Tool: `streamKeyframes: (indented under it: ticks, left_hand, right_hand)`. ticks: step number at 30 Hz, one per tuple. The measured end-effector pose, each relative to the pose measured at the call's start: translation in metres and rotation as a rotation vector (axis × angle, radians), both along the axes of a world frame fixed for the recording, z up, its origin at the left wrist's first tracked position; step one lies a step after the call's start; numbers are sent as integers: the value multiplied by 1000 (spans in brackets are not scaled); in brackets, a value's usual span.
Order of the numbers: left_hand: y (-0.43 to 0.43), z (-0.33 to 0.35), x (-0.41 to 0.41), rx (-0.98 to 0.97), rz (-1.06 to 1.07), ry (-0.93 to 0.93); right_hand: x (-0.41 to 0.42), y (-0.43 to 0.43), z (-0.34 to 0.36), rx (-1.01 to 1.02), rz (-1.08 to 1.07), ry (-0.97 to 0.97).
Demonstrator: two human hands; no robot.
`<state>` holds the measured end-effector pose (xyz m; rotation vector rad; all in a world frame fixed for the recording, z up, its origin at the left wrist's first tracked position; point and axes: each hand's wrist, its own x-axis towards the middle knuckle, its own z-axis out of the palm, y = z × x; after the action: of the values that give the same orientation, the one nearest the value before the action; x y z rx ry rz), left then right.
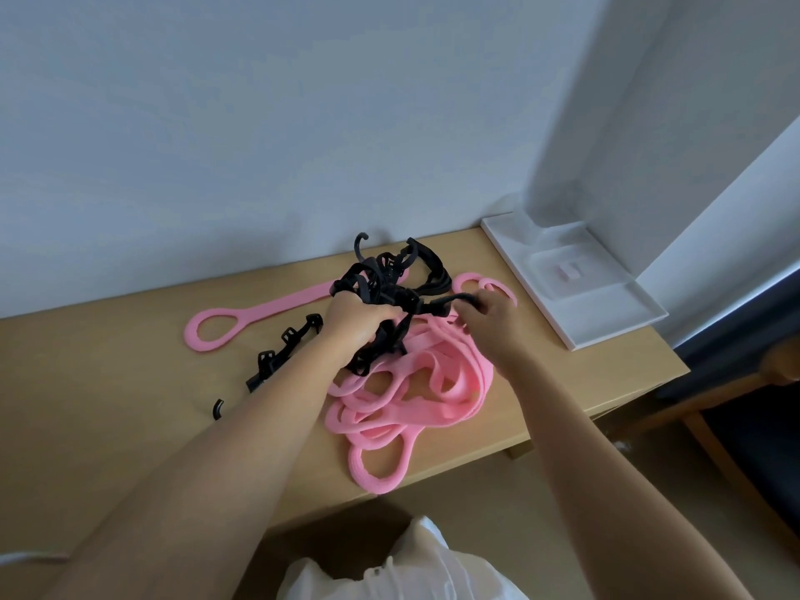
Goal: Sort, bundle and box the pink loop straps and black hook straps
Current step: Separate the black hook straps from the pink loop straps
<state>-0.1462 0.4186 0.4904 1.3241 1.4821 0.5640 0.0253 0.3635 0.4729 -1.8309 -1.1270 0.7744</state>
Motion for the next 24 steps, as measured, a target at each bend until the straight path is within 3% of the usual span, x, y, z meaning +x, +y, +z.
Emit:
streamKeyframes:
  ticks: [8, 12, 15, 18, 24]
  left_hand:
    - [16, 30, -43, 145, 141, -144]
    - [29, 54, -84, 252, 116, 48]
    - [28, 74, -120, 248, 104, 118]
    - [22, 94, -156, 186, 79, -84]
    - [8, 119, -206, 125, 25, -240]
  right_hand:
    - [-55, 11, -10, -146, 275, -152]
    - [-98, 22, -9, -351, 487, -198]
    - [-128, 30, -3, -444, 651, -397]
    - [-161, 39, 16, -214, 668, -410]
    - [-224, 48, 63, 212, 433, 27]
